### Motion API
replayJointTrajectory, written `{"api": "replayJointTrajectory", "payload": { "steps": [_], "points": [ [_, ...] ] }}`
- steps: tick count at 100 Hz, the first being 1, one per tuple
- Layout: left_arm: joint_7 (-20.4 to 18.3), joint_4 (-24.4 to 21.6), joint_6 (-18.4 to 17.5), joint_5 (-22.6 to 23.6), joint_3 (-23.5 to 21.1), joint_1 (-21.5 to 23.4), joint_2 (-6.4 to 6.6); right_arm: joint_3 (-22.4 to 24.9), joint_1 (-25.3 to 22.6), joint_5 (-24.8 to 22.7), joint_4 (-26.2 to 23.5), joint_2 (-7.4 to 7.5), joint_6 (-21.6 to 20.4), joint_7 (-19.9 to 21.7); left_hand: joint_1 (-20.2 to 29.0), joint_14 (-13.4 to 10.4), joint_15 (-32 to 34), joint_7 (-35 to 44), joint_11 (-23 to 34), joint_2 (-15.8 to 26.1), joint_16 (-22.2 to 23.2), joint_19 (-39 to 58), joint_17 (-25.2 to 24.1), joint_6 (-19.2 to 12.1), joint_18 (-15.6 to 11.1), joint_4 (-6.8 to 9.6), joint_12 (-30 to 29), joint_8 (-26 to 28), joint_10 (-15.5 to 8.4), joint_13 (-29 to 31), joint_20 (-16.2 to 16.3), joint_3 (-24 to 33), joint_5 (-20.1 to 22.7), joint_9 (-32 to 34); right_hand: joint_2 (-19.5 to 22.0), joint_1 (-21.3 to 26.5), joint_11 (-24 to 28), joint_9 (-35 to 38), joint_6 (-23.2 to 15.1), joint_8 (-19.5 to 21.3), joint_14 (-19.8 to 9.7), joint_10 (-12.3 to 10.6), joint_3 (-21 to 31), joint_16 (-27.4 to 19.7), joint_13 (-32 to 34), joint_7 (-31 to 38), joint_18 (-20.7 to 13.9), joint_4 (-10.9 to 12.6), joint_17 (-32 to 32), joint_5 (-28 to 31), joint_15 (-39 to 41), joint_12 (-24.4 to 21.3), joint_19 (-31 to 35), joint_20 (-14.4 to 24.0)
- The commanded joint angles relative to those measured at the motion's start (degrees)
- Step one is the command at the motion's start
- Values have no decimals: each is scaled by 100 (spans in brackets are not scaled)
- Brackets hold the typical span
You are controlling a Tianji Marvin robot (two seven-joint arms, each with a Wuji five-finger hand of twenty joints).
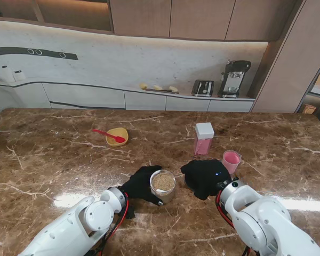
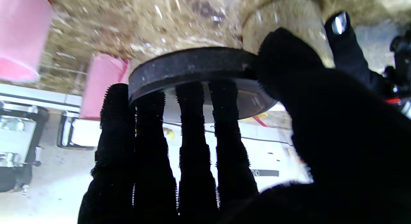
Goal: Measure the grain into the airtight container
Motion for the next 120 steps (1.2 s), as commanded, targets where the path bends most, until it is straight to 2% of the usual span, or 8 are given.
{"api": "replayJointTrajectory", "payload": {
  "steps": [1, 24, 45, 66, 82, 120],
  "points": [
    [-57, 223, 67, 31, 44, 142, 69, 5, -190, -25, 166, 23, 153, 68, 696, 1018, 401, 1159, 58, 2252, 140, 1118, 500, -1070, 2528, 387, -42, 411, -87, 291, 425, 2020, 690, 63, 824, 464, 491, 147, 124, 17, -1112, -229, 1181, -45, 155, 138, -884, 614, -81, 20, 697, 119, -1, 215],
    [-78, 220, 55, 43, 37, 136, 80, -28, -369, -240, 456, 14, 653, -39, 618, 1022, 401, 1092, 82, 2299, 137, 1119, 502, -1057, 2533, 469, -44, 354, -72, 295, 423, 2082, 617, 66, 801, 402, 491, 116, 136, 37, -1102, -212, 1160, -38, 122, 115, -892, 619, -116, 1, 712, 140, -27, 247],
    [-87, 195, 74, 63, 14, 154, 90, -181, -265, -310, 772, 24, 860, -109, 552, 1032, 401, 1031, 79, 2342, 135, 1120, 500, -1039, 2535, 543, -53, 294, -68, 291, 420, 2124, 550, 61, 796, 248, 498, 11, 176, 51, -1115, -206, 1120, -36, 47, 78, -907, 613, -172, -86, 723, 157, -62, 270],
    [-92, 170, 77, 92, -8, 172, 101, -375, -125, -327, 1032, 30, 974, -276, 517, 1035, 402, 999, 89, 2354, 134, 1124, 502, -1037, 2537, 589, -51, 235, -63, 293, 419, 2154, 538, 67, 948, 99, 490, -277, 264, 67, -1111, -170, 884, -52, -136, -9, -942, 594, -306, -318, 720, 155, -159, 271],
    [-93, 168, 70, 78, -7, 182, 100, -533, -9, -324, 1199, 38, 1038, -346, 532, 1033, 401, 978, 92, 2351, 132, 1116, 500, -1043, 2543, 594, -53, 203, -58, 296, 412, 2158, 531, 63, 797, -58, 415, -639, 398, 31, -1068, -103, 604, -109, -492, -168, -920, 540, -609, -590, 631, 108, -366, 226],
    [-123, 151, 65, 115, 17, 170, 115, -543, 46, -393, 1177, 68, 923, -78, 489, 1025, 397, 763, 57, 2347, 127, 1118, 499, -1077, 2539, 599, -65, 28, -72, 285, 409, 2135, 369, 49, 655, -692, 30, -1516, 658, -252, -1032, -25, -213, -389, -1524, -828, -826, 462, -1528, -1260, 259, -182, -1074, 257]
  ]
}}
